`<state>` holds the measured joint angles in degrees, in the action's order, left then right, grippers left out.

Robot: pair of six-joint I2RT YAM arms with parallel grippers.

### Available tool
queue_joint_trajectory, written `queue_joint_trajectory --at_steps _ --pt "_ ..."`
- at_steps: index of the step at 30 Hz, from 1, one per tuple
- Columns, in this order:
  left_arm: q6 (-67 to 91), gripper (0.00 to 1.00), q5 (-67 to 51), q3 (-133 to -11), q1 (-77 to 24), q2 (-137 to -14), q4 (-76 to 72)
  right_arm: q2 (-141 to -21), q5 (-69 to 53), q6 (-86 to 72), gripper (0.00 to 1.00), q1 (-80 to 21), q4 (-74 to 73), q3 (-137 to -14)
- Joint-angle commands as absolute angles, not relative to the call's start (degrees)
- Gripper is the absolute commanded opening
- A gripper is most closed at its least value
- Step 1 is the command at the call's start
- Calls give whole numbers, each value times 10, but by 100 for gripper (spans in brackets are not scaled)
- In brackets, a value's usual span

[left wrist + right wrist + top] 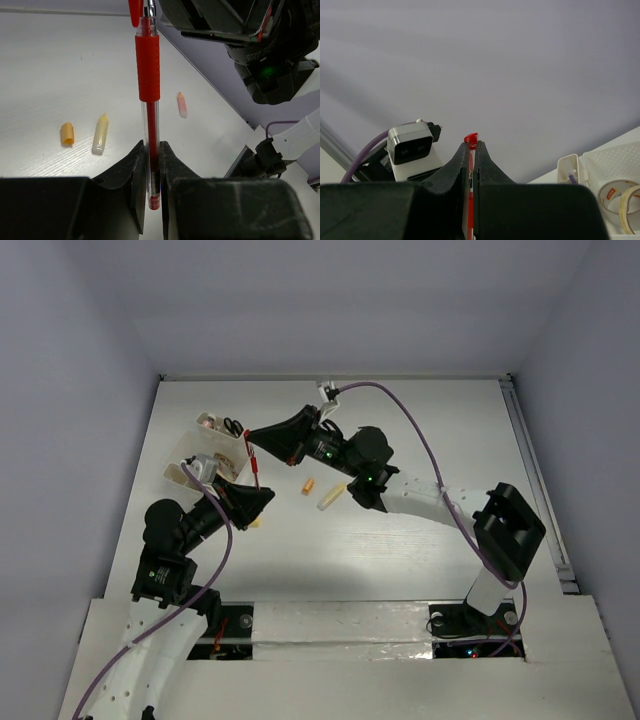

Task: Sort the stationery into containers
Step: Close the pen cap on the pen.

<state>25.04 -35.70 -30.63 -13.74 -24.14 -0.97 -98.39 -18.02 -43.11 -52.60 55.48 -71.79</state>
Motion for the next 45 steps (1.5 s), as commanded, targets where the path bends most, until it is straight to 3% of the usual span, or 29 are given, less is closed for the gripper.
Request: queue_joint_trajectory --at_steps 1,23,45 --pt "254 0 -352 -307 -134 -231 -39 -967 -178 -425 0 -530 598 -701" --pt "287 0 -345 -353 -134 -243 -92 -952 -200 -455 0 -535 645 -596" --pt "247 0 -352 -459 -134 -316 -83 -936 -287 -448 0 -584 561 -477"
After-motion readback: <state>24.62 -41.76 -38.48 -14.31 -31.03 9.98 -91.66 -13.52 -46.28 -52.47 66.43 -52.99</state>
